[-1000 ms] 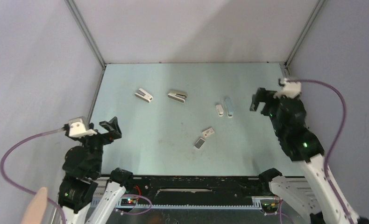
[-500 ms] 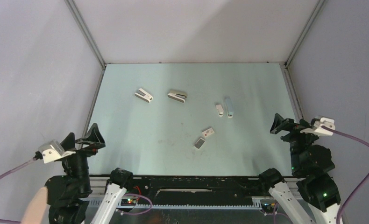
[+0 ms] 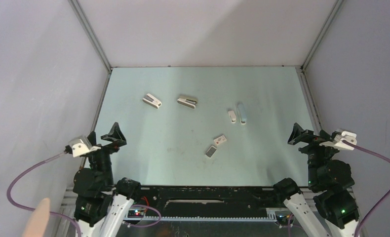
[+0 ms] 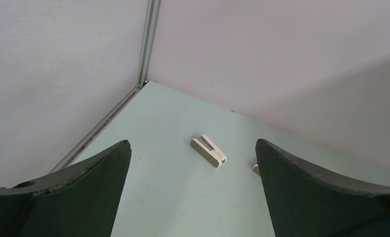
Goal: Load the staples into the stapler
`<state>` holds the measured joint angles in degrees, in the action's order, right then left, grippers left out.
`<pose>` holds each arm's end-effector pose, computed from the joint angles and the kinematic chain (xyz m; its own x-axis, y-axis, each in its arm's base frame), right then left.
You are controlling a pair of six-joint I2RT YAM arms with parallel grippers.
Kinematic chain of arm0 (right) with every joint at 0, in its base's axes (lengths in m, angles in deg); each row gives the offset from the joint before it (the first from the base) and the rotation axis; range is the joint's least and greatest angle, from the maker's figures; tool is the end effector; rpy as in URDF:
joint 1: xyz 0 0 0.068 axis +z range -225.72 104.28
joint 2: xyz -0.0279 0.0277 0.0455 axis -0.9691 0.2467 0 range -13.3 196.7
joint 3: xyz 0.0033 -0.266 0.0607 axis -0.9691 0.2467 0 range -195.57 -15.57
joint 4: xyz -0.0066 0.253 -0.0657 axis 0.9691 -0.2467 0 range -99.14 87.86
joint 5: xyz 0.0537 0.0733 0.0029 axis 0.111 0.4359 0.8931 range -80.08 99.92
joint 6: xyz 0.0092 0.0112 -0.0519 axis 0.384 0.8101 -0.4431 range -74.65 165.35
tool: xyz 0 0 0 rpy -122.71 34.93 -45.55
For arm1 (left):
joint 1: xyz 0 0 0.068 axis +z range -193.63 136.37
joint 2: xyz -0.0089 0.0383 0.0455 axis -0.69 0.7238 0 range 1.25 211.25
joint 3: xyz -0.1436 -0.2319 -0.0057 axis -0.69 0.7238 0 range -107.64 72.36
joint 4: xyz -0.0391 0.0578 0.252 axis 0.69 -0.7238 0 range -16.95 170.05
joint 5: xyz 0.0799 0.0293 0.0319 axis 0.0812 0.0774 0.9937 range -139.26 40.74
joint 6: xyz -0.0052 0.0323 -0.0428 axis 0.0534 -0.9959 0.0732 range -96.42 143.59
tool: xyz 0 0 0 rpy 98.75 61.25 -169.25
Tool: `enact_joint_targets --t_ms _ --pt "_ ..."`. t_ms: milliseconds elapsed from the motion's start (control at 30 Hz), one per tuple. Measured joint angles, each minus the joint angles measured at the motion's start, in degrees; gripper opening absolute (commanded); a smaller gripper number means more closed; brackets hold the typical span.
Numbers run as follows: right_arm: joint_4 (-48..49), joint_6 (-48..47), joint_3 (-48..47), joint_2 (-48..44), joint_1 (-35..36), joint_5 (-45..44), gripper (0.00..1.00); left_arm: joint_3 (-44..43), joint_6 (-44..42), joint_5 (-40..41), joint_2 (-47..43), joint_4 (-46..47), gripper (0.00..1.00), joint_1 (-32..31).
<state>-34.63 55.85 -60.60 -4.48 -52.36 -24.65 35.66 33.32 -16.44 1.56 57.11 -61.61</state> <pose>0.0304 -0.0090 0.3539 0.0938 0.2040 -0.9745 0.1793 0.9593 0.2180 0.0237 0.0126 0.3328 0.2590 -0.2335 -0.9372 -0.2010 0.9361 -0.2888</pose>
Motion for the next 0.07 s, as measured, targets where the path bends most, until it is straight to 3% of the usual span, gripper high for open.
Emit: enact_joint_targets --t_ms 67 --pt "0.0 0.0 0.0 0.0 0.0 -0.2 1.0 1.4 -0.6 0.0 0.0 2.2 1.0 0.0"
